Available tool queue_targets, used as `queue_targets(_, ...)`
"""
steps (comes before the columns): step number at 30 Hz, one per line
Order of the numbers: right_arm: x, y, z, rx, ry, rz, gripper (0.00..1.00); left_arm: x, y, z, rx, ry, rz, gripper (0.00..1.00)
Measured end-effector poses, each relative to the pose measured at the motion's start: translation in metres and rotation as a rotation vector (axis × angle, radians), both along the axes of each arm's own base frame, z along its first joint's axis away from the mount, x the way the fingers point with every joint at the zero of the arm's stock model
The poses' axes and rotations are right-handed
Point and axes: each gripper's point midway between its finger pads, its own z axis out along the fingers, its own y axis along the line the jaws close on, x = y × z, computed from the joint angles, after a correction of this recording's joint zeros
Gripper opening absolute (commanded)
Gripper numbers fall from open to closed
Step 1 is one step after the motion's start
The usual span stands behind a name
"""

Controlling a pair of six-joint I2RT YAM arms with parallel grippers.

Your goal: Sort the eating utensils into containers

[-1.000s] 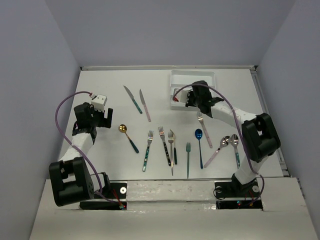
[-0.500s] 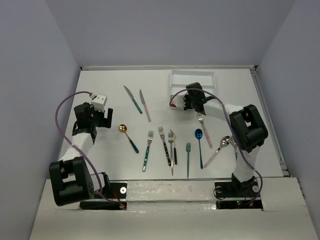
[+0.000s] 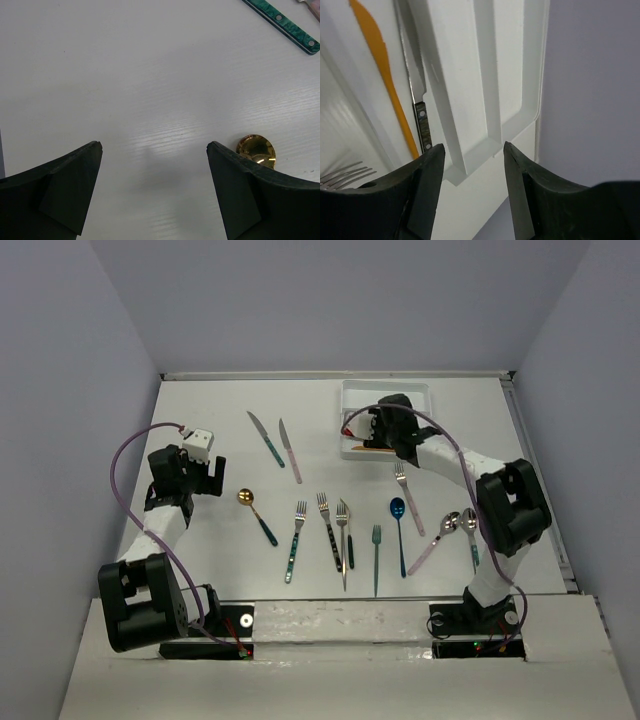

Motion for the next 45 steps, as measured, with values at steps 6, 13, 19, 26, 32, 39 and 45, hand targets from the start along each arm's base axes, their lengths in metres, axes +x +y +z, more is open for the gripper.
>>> queue_targets(6, -0.006, 0.01, 0.082, 0.489, -0.048, -0.314, 0.76, 0.0, 0.0, 0.0, 0.001, 0.0, 0.001, 0.99)
queue_targets(13, -0.028, 0.058, 0.118, 1.013, 0.168, -0.515, 0.62, 0.0, 0.0, 0.0, -0.001, 0.0, 0.0, 0.99)
queue_targets(19, 0.013, 0.162, 0.089, 1.073, 0.325, -0.573, 0.56, 0.0, 0.001, -0.002, 0.003, 0.007, 0.006, 0.99)
queue_targets(26, -0.018, 0.273, 0.005, 0.926, 0.47, -0.512, 0.54, 0.0, 0.004, -0.002, 0.012, 0.006, 0.019, 0.99)
queue_targets(32, -0.053, 0.296, -0.038, 0.789, 0.524, -0.456, 0.54, 0.0, 0.005, -0.013, 0.01, 0.037, 0.025, 0.99)
queue_targets(39, -0.039, 0.28, -0.047, 0.742, 0.425, -0.511, 0.51, -0.001, 0.006, -0.018, 0.009, 0.056, 0.029, 0.99)
queue_targets(45, -0.032, 0.272, -0.059, 0.718, 0.4, -0.542, 0.51, -0.001, 0.006, -0.018, 0.01, 0.056, 0.031, 0.99)
